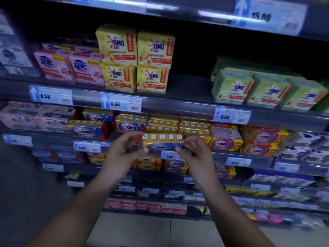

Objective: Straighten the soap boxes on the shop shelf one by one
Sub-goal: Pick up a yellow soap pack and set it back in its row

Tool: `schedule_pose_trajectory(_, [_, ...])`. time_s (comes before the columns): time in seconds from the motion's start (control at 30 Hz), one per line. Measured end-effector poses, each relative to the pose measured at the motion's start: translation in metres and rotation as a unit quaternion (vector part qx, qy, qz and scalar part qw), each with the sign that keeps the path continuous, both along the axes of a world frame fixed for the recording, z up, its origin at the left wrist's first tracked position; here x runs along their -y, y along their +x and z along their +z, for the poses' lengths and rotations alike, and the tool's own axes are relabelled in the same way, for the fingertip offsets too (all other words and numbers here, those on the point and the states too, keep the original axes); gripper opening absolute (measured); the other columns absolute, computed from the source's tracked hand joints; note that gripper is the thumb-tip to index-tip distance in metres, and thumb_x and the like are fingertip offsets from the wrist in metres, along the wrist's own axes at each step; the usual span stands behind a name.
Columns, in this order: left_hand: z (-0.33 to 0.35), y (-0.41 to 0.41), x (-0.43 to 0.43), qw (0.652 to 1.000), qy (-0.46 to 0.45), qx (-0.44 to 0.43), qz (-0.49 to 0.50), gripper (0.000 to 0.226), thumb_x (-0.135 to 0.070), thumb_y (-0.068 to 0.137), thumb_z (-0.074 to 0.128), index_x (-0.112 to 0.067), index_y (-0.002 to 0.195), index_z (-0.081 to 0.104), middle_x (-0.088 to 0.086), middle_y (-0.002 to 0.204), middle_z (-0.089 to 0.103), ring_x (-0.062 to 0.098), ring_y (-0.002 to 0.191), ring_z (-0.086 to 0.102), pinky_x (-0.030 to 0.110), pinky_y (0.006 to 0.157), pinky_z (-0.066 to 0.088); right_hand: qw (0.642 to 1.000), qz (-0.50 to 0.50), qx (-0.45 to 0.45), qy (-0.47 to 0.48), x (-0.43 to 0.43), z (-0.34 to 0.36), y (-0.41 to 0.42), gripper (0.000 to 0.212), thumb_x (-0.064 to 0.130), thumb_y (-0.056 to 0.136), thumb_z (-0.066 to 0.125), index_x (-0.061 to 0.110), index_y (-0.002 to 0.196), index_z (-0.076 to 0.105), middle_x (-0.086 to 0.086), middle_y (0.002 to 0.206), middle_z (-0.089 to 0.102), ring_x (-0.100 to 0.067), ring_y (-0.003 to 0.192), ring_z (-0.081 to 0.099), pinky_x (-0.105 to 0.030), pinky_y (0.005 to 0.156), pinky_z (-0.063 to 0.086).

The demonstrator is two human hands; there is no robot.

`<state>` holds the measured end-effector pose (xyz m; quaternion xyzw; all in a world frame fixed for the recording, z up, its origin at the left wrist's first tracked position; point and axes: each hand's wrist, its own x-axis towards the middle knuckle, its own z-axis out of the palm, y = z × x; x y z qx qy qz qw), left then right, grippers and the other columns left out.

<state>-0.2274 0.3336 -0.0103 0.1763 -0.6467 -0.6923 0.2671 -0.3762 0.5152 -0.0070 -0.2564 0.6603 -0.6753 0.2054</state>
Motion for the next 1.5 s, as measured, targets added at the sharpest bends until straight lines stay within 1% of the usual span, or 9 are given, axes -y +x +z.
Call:
schedule_pose_trajectory(0.1, [0.002,-0.009,-0.014,0.998,0.042,-0.014,0.038,0.035,-0.017,0.071,0.08,-0.025,0.104,0.071,-0.01,0.087,0.072,0.009,0.092,0.07,0.022,0.077,0.059,0.999,-0.015,0.031,-0.024,-0.012,0.001,-0.006,0.025,0.005,0.084,0.078,0.019,0.099,0.062,0.011,0.082,0.07,-0.011,0.09,0.067,-0.032,0.084,0.055])
schedule_pose_trajectory(0.27, [0.005,-0.026,-0.037,0.988,0.147,-0.024,0.05,0.008,-0.01,0.092,0.066,-0.004,0.088,0.062,-0.003,0.062,0.056,0.019,0.07,0.07,0.063,0.086,0.057,0.985,-0.036,0.163,-0.046,-0.025,0.003,-0.018,0.042,0.031,0.071,0.08,0.015,0.108,0.069,-0.011,0.105,0.074,-0.029,0.103,0.073,-0.056,0.092,0.057])
schedule_pose_trajectory(0.4, [0.007,-0.036,-0.045,0.978,0.189,-0.002,0.088,0.014,-0.006,0.096,0.063,-0.003,0.082,0.058,0.008,0.075,0.066,0.032,0.083,0.071,0.07,0.092,0.051,0.974,-0.022,0.217,-0.067,-0.031,0.004,-0.031,0.027,0.026,0.074,0.077,0.01,0.095,0.07,-0.01,0.097,0.075,-0.022,0.09,0.076,-0.045,0.074,0.064])
schedule_pose_trajectory(0.57, [0.004,-0.042,-0.046,0.972,0.195,0.023,0.126,0.014,-0.008,0.098,0.061,-0.003,0.085,0.057,0.026,0.101,0.062,0.049,0.102,0.067,0.054,0.083,0.062,0.973,-0.011,0.224,-0.061,-0.031,0.001,-0.038,0.004,0.012,0.091,0.067,0.009,0.09,0.069,-0.007,0.088,0.078,-0.02,0.081,0.076,-0.035,0.069,0.064])
schedule_pose_trajectory(0.77, [0.001,-0.042,-0.037,0.978,0.063,0.058,0.19,0.013,-0.002,0.093,0.068,-0.004,0.081,0.066,0.006,0.067,0.064,0.02,0.07,0.07,0.035,0.064,0.061,0.983,-0.044,0.177,0.019,-0.027,0.002,-0.045,0.005,0.008,0.095,0.066,0.003,0.093,0.068,-0.006,0.082,0.08,-0.022,0.08,0.078,-0.038,0.07,0.063])
schedule_pose_trajectory(0.93, [-0.002,-0.041,-0.032,0.973,0.105,0.067,0.194,0.011,-0.002,0.088,0.074,-0.012,0.083,0.073,-0.001,0.065,0.069,0.011,0.059,0.07,0.026,0.054,0.059,0.979,-0.056,0.195,0.026,-0.024,0.002,-0.049,0.003,0.006,0.091,0.071,0.004,0.091,0.069,-0.004,0.078,0.079,-0.018,0.075,0.077,-0.028,0.059,0.061])
schedule_pose_trajectory(1.13, [-0.003,-0.035,-0.027,0.98,0.081,0.059,0.172,0.018,-0.001,0.092,0.069,-0.018,0.094,0.073,-0.006,0.06,0.067,0.008,0.056,0.065,0.027,0.061,0.06,0.985,-0.031,0.168,0.027,-0.018,0.003,-0.041,0.006,0.003,0.093,0.069,0.009,0.091,0.071,-0.01,0.093,0.078,-0.022,0.088,0.078,-0.032,0.073,0.063])
schedule_pose_trajectory(1.27, [0.002,-0.029,-0.021,0.978,0.106,0.032,0.178,0.017,-0.01,0.093,0.07,-0.025,0.097,0.076,-0.012,0.083,0.078,0.008,0.08,0.075,0.026,0.072,0.063,0.996,-0.017,0.073,0.045,-0.003,0.004,-0.026,0.018,-0.002,0.093,0.066,0.015,0.098,0.072,-0.008,0.102,0.075,-0.026,0.101,0.071,-0.038,0.089,0.059])
schedule_pose_trajectory(1.5, [-0.003,0.003,0.004,0.987,0.067,-0.021,0.143,0.022,-0.031,0.08,0.073,-0.034,0.101,0.079,-0.008,0.102,0.077,0.017,0.107,0.071,0.029,0.09,0.057,1.0,-0.003,0.024,0.02,0.032,-0.001,0.003,0.026,-0.003,0.088,0.072,0.022,0.088,0.064,0.016,0.088,0.072,-0.006,0.096,0.068,-0.029,0.085,0.054])
